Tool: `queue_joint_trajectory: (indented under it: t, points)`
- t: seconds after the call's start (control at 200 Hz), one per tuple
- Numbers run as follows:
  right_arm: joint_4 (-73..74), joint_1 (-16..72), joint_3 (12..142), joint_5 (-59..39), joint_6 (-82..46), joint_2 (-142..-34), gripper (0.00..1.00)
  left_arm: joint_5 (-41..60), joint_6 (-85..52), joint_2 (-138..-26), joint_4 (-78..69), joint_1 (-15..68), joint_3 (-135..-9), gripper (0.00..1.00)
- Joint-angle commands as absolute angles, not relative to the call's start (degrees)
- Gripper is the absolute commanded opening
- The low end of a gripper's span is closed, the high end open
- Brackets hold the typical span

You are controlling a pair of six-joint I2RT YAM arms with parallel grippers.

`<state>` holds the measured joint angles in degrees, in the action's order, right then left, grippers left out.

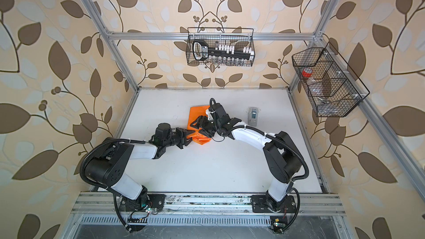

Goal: Wrap the gift box in paper

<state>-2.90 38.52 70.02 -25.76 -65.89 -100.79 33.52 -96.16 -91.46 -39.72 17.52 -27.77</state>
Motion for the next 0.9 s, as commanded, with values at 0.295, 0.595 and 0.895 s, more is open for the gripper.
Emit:
queue_joint_trajectory:
  t: [0.295, 0.595, 0.895]
  points:
    - [-4.4, 38.8, 71.7, -27.1, -64.4, -105.1, 0.58, 32.6, -96.0, -91.1, -34.9, 17.1, -27.3, 0.40]
    - [-2.6, 38.0, 71.5, -26.8, -65.7, -106.9, 0.64, 32.7, -96.2, -91.2, -35.3, 17.1, -27.1, 0.40]
    - [0.0, 36.8, 69.4, -27.8, -66.9, -108.8, 0.64, 32.8, -96.2, -91.4, -35.6, 17.1, -26.7, 0.40]
